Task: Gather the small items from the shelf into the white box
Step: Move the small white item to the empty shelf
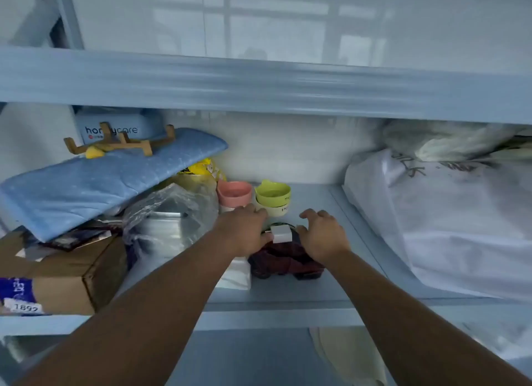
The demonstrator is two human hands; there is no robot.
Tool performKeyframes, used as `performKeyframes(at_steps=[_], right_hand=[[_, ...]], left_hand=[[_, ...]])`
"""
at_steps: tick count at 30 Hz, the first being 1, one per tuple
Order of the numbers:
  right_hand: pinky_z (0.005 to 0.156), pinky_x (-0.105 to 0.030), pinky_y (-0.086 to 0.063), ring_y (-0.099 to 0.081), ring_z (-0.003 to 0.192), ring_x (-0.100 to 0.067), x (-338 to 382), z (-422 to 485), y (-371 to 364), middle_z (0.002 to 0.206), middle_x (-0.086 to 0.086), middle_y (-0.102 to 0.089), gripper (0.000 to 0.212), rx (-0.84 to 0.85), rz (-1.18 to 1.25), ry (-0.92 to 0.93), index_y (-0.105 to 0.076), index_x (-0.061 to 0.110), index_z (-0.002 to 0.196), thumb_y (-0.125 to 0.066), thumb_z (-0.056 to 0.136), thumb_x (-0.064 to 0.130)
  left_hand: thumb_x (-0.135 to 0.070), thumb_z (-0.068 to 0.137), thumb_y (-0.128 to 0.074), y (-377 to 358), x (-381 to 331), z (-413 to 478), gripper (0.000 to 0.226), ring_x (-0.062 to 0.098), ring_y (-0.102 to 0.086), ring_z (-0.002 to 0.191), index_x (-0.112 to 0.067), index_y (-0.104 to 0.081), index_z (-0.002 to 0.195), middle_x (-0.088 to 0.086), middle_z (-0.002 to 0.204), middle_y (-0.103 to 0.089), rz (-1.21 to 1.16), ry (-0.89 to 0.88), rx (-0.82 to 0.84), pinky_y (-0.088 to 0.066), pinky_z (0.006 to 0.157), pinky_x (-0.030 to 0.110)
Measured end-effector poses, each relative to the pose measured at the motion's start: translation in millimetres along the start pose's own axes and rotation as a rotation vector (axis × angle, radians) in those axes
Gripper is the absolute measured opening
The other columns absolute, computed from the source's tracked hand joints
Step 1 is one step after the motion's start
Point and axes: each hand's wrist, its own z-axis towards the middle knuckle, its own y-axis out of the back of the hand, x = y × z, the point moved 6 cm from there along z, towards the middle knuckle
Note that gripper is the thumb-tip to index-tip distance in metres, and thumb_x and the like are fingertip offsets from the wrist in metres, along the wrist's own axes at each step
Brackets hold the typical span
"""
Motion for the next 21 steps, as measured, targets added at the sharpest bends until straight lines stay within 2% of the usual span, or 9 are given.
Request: performKeyframes(at_steps=[5, 9, 13, 18, 21], right_hand=[[0.096, -0.042, -0.047, -0.053, 0.119, -0.03, -16.3, 7.3, -21.3, 0.128, -0.01, -0.057, 0.04, 0.034, -0.028, -0.121, -0.052, 0.024, 0.136, -0.05, 0.098, 0.037], [0.098, -0.042, -0.047, -0.053, 0.119, -0.029, -24.6, 10.2, -31.8, 0.129, -0.009, -0.057, 0.04, 0.047, -0.017, -0.166, -0.053, 0.026, 0.135, -0.052, 0.098, 0.038], [0.098, -0.042, -0.046, -0.053, 0.12, -0.03, -34.8, 12.9, -37.8, 0.129, -0.009, -0.057, 0.039, 0.054, -0.01, -0.17, -0.054, 0.025, 0.135, -0.053, 0.097, 0.038], [0.098, -0.042, -0.047, -0.052, 0.121, -0.03, -45.0, 20.7, -42.1, 0.13, -0.009, -0.056, 0.039, 0.066, 0.027, -0.134, -0.053, 0.025, 0.135, -0.052, 0.098, 0.038], [0.099, -0.043, -0.048, -0.053, 0.121, -0.029, -47.1, 26.2, -44.2, 0.131, -0.008, -0.056, 0.039, 0.082, 0.071, -0.105, -0.054, 0.026, 0.135, -0.052, 0.098, 0.039]], left_hand=[[-0.06, 0.089, -0.05, -19.9, 2.3, 31.2, 0.057, 0.029, -0.051, 0.117, -0.023, -0.048, 0.132, 0.005, 0.129, -0.052, 0.004, -0.088, 0.015, -0.043, 0.084, 0.042], [-0.061, 0.087, -0.053, -39.8, -7.2, 51.5, 0.059, 0.03, -0.054, 0.112, -0.023, -0.049, 0.133, 0.004, 0.126, -0.056, 0.037, -0.173, 0.027, -0.044, 0.088, 0.043], [-0.058, 0.084, -0.058, -59.2, -15.0, 65.9, 0.059, 0.03, -0.056, 0.112, -0.023, -0.05, 0.131, 0.004, 0.126, -0.058, -0.055, -0.158, 0.065, -0.046, 0.086, 0.042], [-0.044, 0.085, -0.062, -70.5, -12.8, 76.9, 0.044, 0.027, -0.057, 0.11, -0.028, -0.053, 0.125, 0.001, 0.123, -0.061, -0.145, -0.074, 0.071, -0.044, 0.085, 0.039], [-0.038, 0.085, -0.066, -72.8, -14.2, 79.9, 0.048, 0.025, -0.056, 0.114, -0.029, -0.052, 0.13, 0.0, 0.128, -0.06, -0.181, -0.041, 0.086, -0.044, 0.087, 0.04]])
